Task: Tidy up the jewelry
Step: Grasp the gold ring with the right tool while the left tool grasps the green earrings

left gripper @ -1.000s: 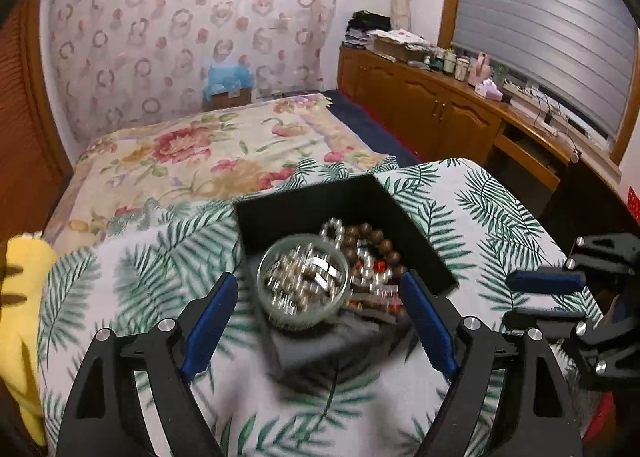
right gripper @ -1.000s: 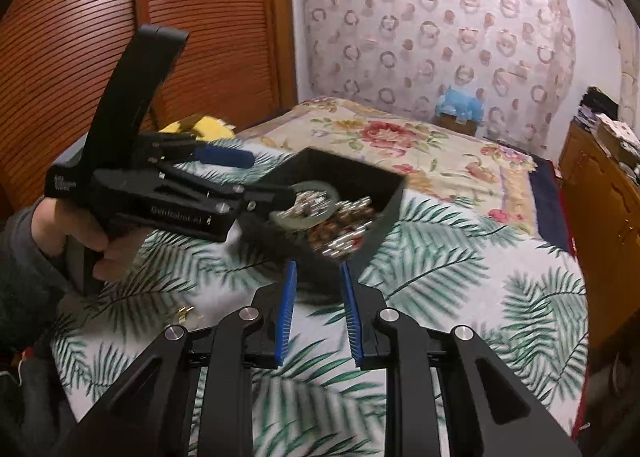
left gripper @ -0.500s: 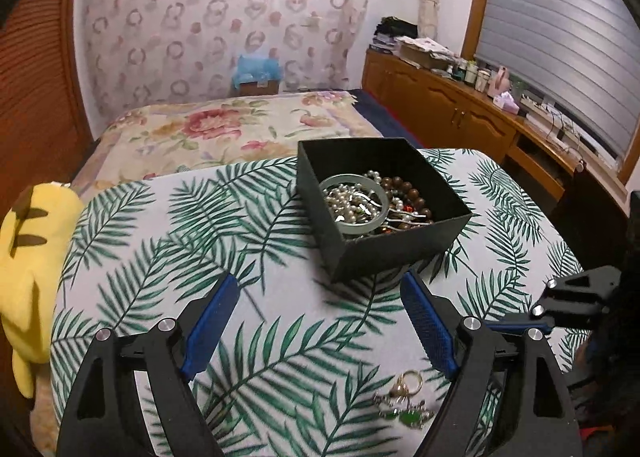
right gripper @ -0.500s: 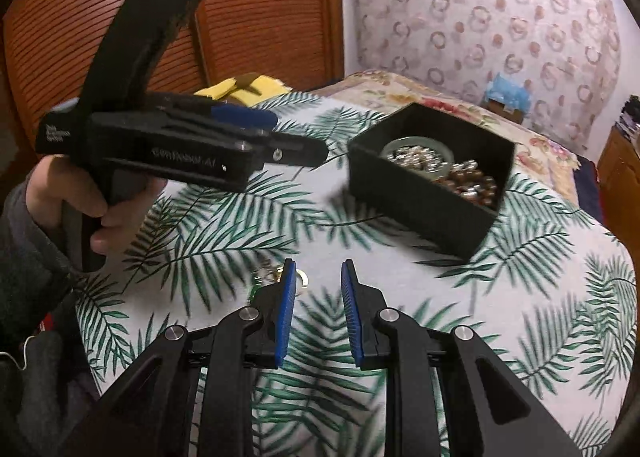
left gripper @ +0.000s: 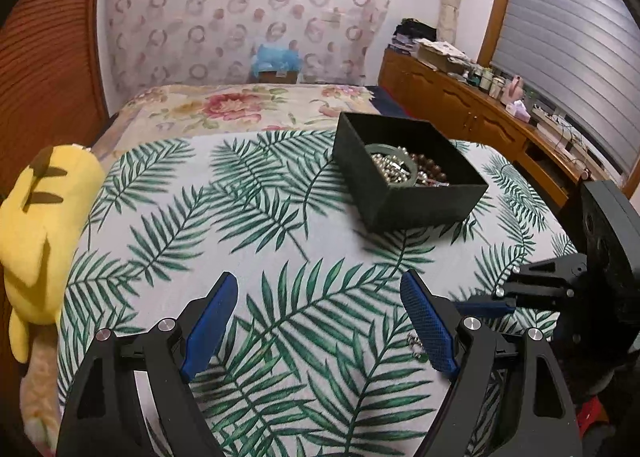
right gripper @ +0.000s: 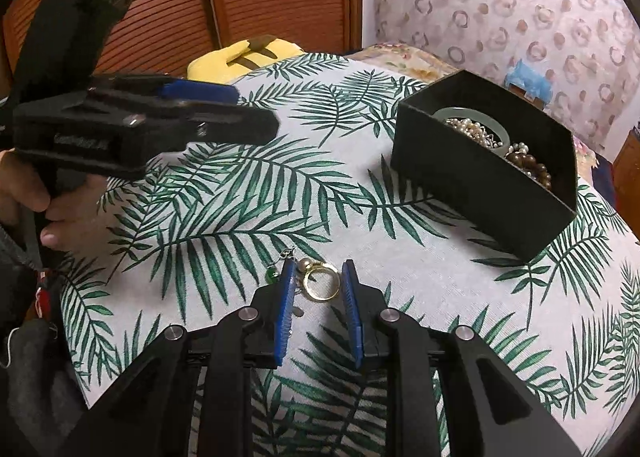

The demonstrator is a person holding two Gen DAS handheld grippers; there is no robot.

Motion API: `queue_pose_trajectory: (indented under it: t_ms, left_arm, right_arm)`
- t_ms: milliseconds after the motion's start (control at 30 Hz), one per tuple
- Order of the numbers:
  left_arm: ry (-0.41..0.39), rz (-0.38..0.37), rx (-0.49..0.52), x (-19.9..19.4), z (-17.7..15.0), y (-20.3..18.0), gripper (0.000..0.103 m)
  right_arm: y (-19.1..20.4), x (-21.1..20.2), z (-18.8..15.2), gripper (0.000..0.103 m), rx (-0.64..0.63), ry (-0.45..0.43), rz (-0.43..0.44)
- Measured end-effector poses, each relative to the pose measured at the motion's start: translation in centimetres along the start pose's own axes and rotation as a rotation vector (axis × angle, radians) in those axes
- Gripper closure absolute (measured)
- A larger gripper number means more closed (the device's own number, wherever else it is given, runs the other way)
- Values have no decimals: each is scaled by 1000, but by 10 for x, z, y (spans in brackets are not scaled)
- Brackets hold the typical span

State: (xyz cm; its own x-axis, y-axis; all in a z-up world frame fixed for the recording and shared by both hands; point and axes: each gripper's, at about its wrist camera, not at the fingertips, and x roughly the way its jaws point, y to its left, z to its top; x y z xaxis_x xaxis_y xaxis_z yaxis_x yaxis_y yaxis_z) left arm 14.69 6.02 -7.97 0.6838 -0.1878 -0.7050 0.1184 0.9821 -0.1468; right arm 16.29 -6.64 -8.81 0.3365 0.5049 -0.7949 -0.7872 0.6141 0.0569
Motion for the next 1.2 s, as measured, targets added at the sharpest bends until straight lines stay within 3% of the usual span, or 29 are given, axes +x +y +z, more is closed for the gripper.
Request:
queue_pose_trajectory:
  t_ms: [200, 233, 300, 667, 933, 1200]
  left_arm:
    - [23, -8, 22, 4, -8, -4, 23]
    - [27, -8, 27, 4, -10, -6, 23]
    - [35, -12, 33, 4, -15, -9, 23]
    - [77, -26, 60, 13, -31, -39, 23]
    - [105, 34, 126, 21, -34, -64, 23]
    - [126, 93, 144, 13, -41, -58, 23]
  right_arm:
    - [-2, 0, -1, 75, -2, -6, 11]
    - [-2, 0, -1, 81, -3, -5, 9]
    - [-4, -2, -3, 81, 2, -4, 16]
    - [-26, -31, -15, 81, 55, -59, -43]
    - [-36, -46, -24, 81, 83, -88, -70]
    - [-33, -47, -24, 81, 82, -104, -65]
